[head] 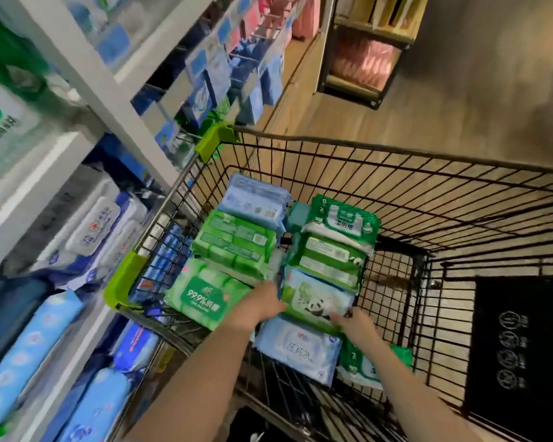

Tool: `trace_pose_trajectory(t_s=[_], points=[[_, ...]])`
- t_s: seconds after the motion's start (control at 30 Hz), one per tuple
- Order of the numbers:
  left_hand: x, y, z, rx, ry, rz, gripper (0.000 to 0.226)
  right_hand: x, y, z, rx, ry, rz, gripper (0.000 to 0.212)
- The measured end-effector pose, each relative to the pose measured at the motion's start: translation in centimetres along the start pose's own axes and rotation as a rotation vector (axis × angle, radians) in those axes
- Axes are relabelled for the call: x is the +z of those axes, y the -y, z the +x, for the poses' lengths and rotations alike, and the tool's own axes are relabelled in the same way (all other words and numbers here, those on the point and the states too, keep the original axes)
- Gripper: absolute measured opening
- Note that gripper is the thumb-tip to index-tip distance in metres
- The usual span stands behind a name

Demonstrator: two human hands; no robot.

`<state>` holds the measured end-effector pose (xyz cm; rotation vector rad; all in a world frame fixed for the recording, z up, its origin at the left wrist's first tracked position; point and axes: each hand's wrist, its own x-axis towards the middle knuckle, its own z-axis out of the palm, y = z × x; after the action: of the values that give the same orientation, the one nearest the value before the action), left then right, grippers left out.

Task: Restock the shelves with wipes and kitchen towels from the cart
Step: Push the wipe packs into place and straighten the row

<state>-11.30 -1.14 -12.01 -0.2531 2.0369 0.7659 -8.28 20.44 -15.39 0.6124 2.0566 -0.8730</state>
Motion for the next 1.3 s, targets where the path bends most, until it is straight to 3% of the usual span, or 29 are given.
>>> trace_pose_trajectory(t_s=[0.13, 0.3, 0.33, 0.43, 0.5, 0.53, 0.67, 0.73, 0.83, 1.03, 1.23, 1.3], points=[[1.2, 0.4, 3.0, -0.087, 0.089, -0.061, 0.033, 0.2, -0.8, 0.9, 0.089, 0.036, 0.174, 0.057], [2.2, 0.2, 5.7, -0.140, 0.099, -0.109, 0.089, 1.2, -3.0, 2.7, 0.145, 0.087, 0.452, 0.112], [2.4, 0.1, 6.2, -0.151, 0.091, -0.126, 0.095, 1.4, -3.3, 2.9, 0.149, 0.082, 0.500, 0.108], [2.2, -0.5, 6.0, -0.141, 0.043, -0.151, 0.107, 1.4, -2.5, 2.0, 0.152, 0.083, 0.565, 0.066], [2.0, -0.8, 5.4, -0.135, 0.070, -0.128, 0.090, 1.1, -2.3, 1.4, 0.138, 0.099, 0.562, 0.065], [2.0, -0.8, 4.9, -0.159, 0.087, -0.141, 0.093, 0.8, -2.3, 1.0, 0.129, 0.102, 0.566, 0.064], [2.0, 1.0, 4.8, -0.103, 0.125, -0.229, 0.132, 0.2, -1.7, -1.2, 0.051, 0.132, 0.464, 0.049], [1.5, 1.3, 4.4, -0.096, 0.082, -0.299, 0.124, 0.1, -1.6, -1.9, 0.008, 0.114, 0.458, 0.045], [-0.2, -0.4, 1.8, -0.096, 0.079, -0.376, 0.090, -0.1, -1.1, -2.8, -0.025, 0.113, 0.537, 0.044], [-1.9, -0.6, 0.9, -0.066, 0.012, -0.527, 0.097, -0.8, 0.8, -2.9, -0.098, 0.129, 0.677, 0.031], [-2.4, -0.1, 0.9, -0.043, 0.021, -0.665, 0.081, -1.2, 2.1, -1.2, -0.117, 0.126, 0.714, 0.036], [-2.6, -0.3, 0.8, -0.029, 0.025, -0.687, 0.065, -1.4, 2.2, -0.5, -0.106, 0.152, 0.706, 0.035]])
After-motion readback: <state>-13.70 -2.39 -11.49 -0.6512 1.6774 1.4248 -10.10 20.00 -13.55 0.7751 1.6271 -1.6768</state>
